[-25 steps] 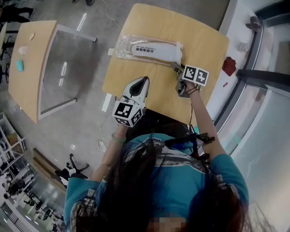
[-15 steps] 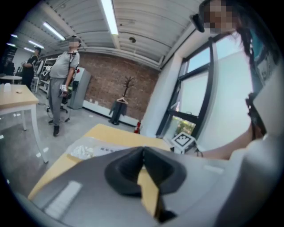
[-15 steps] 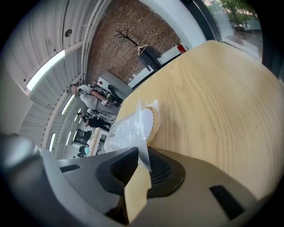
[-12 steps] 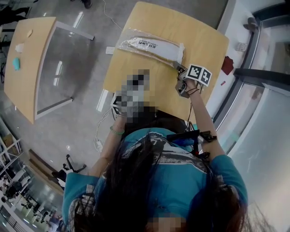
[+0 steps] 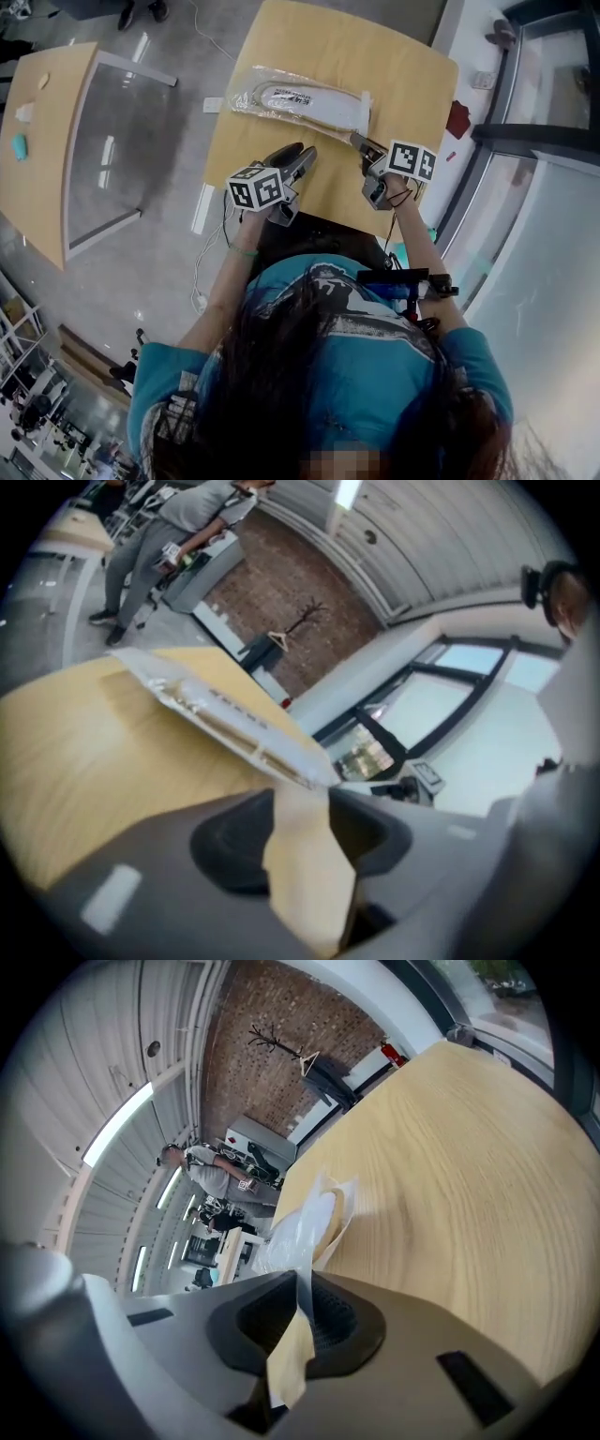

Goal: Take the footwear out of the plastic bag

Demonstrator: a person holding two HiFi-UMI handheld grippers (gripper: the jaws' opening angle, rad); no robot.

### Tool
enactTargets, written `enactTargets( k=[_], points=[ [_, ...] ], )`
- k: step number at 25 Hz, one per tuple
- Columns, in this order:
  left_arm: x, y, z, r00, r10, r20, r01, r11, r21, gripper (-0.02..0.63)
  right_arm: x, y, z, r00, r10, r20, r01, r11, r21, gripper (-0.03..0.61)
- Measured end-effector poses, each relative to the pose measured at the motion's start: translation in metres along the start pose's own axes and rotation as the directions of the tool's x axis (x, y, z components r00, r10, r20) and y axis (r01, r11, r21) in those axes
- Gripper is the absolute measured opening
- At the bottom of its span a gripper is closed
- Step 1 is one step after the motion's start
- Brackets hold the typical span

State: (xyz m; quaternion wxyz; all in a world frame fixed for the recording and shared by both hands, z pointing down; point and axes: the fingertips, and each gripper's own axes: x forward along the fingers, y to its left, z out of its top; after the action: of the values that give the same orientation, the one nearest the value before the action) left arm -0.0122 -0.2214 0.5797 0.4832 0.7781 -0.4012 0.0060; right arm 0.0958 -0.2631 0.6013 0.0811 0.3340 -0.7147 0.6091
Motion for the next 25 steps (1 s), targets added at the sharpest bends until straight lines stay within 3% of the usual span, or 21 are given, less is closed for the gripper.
enactTargets(
  k=[3, 5, 7, 9, 11, 12, 19, 22, 25],
  points=[
    [0.014, 0.009, -0.007, 0.999, -0.049, -0.01, 0.047, 0.99, -0.135, 0.214, -0.012, 0.002, -0.006, 1.0, 0.0, 0.003, 0.0, 0.999, -0.041, 0.031],
    [0.024, 0.012, -0.011, 0.994, -0.111, -0.004, 0.107, 0.963, -0.247, 0.267, -0.017, 0.005, -0.01, 1.0, 0.007, 0.002, -0.007, 0.997, -0.077, 0.031],
    [0.032, 0.012, -0.01, 0.983, -0.182, 0.035, 0.182, 0.909, -0.375, 0.3, -0.02, 0.009, -0.013, 1.0, 0.026, 0.001, -0.025, 0.996, -0.09, 0.031],
    [0.037, 0.014, -0.003, 0.969, -0.221, 0.112, 0.248, 0.839, -0.484, 0.303, -0.023, 0.014, -0.017, 0.999, 0.046, 0.001, -0.046, 0.995, -0.083, 0.031],
    [0.037, 0.016, 0.007, 0.953, -0.234, 0.191, 0.301, 0.791, -0.533, 0.304, -0.025, 0.019, -0.022, 0.998, 0.064, -0.005, -0.064, 0.995, -0.082, 0.031],
    [0.036, 0.017, 0.012, 0.947, -0.237, 0.216, 0.318, 0.782, -0.536, 0.304, -0.027, 0.022, -0.025, 0.997, 0.071, -0.011, -0.071, 0.993, -0.089, 0.031],
    [0.043, 0.008, 0.024, 0.926, -0.31, 0.216, 0.377, 0.783, -0.494, 0.301, -0.037, 0.038, -0.034, 0.995, 0.094, -0.034, -0.099, 0.977, -0.19, 0.031],
    [0.043, 0.011, 0.024, 0.935, -0.282, 0.216, 0.353, 0.802, -0.482, 0.206, -0.04, 0.042, -0.034, 0.996, 0.08, -0.036, -0.087, 0.964, -0.25, 0.031],
    [0.04, 0.01, 0.027, 0.924, -0.299, 0.237, 0.38, 0.787, -0.487, 0.188, -0.041, 0.054, -0.034, 0.997, 0.073, -0.03, -0.079, 0.928, -0.363, 0.032]
  ],
)
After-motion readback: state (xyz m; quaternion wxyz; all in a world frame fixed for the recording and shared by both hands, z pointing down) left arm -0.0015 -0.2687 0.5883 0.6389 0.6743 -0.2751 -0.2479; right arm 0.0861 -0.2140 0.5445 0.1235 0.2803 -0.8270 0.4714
